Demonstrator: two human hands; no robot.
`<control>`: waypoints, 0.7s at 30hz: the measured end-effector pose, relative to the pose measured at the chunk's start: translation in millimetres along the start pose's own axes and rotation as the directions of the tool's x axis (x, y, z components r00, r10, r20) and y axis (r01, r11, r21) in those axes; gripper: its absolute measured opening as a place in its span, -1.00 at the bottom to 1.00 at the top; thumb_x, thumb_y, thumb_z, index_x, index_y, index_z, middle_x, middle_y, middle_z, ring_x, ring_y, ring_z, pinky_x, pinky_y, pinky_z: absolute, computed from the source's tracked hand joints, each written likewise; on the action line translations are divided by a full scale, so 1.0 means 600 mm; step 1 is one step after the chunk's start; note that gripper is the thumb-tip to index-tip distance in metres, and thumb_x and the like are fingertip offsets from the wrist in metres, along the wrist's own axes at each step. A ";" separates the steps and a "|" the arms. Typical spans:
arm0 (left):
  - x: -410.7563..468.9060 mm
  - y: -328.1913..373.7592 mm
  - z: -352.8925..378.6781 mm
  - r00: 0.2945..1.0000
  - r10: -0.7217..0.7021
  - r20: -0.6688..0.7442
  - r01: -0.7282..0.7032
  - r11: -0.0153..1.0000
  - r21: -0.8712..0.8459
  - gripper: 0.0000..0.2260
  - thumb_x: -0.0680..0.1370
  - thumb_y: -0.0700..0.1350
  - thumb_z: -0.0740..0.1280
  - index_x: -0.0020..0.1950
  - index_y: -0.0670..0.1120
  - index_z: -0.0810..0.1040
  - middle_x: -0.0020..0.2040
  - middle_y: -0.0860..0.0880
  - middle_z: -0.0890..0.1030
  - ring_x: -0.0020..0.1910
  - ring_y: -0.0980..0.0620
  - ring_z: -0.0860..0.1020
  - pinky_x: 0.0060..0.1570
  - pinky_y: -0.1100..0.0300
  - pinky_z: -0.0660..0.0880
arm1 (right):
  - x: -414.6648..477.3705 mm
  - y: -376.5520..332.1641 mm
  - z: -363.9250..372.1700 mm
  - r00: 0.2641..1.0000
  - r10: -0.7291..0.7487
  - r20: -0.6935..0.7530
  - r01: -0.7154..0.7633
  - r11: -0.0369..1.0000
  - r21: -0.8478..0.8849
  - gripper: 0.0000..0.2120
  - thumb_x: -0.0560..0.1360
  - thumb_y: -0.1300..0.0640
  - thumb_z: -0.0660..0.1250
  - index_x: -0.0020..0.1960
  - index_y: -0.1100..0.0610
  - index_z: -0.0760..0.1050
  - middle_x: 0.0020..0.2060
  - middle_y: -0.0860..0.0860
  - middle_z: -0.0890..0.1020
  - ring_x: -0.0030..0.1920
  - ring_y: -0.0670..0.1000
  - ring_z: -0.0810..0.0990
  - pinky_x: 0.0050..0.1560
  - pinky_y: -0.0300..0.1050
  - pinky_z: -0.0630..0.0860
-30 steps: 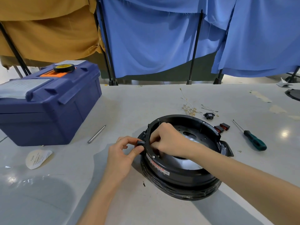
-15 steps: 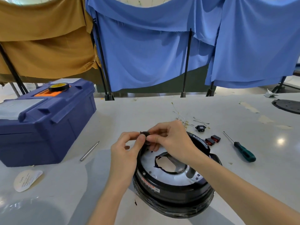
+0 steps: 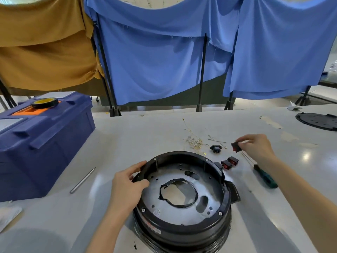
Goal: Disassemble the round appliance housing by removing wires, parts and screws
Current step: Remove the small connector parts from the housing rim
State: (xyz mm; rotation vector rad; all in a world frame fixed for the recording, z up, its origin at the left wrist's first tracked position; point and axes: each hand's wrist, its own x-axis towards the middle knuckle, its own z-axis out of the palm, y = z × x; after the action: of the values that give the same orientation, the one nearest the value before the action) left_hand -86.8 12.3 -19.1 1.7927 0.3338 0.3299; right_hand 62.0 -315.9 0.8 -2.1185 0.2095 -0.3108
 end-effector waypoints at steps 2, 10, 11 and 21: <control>0.000 -0.001 0.003 1.000 0.005 -0.010 -0.005 0.999 -0.031 -0.48 0.33 -0.44 0.35 0.04 0.14 0.65 0.01 0.11 0.68 0.05 0.04 0.62 0.10 -0.05 0.57 | 0.017 0.016 0.005 1.000 0.013 0.006 -0.012 0.995 -0.100 -0.91 0.50 0.29 0.36 -0.01 0.24 0.59 -0.11 0.19 0.65 -0.15 0.16 0.58 -0.13 -0.08 0.45; 0.001 -0.008 0.005 1.000 0.002 -0.030 -0.005 0.996 -0.092 -0.49 0.32 -0.46 0.35 0.09 0.04 0.67 -0.01 0.07 0.70 0.04 0.01 0.63 0.12 -0.04 0.55 | 0.042 0.041 0.042 0.998 -0.017 0.054 0.033 0.946 -0.322 -0.85 0.54 0.29 0.29 0.00 0.27 0.63 -0.03 0.23 0.66 -0.01 0.24 0.57 -0.08 -0.10 0.41; 0.001 -0.008 0.005 1.000 0.002 -0.031 -0.005 0.995 -0.096 -0.49 0.32 -0.46 0.35 0.09 0.04 0.67 -0.01 0.07 0.70 0.04 0.01 0.63 0.12 -0.04 0.56 | 0.045 0.043 0.046 0.999 -0.014 0.052 0.031 0.940 -0.340 -0.83 0.55 0.29 0.28 0.01 0.27 0.64 -0.02 0.22 0.67 0.06 0.25 0.56 -0.03 -0.10 0.42; -0.002 -0.006 0.005 1.000 0.003 -0.031 -0.007 0.993 -0.116 -0.48 0.33 -0.45 0.36 0.03 0.14 0.66 -0.05 0.10 0.70 -0.02 0.03 0.65 0.00 -0.01 0.61 | 0.008 0.015 0.049 0.992 -0.124 0.004 0.121 0.961 -0.248 -0.80 0.58 0.27 0.25 0.06 0.26 0.64 -0.06 0.17 0.68 0.15 0.29 0.49 0.16 0.13 0.47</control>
State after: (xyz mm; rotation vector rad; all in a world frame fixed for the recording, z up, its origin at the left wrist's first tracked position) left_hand -86.9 10.2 -23.2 1.6755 0.3254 0.3731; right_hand 75.2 -298.7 -21.3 -2.3830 0.1288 -0.3874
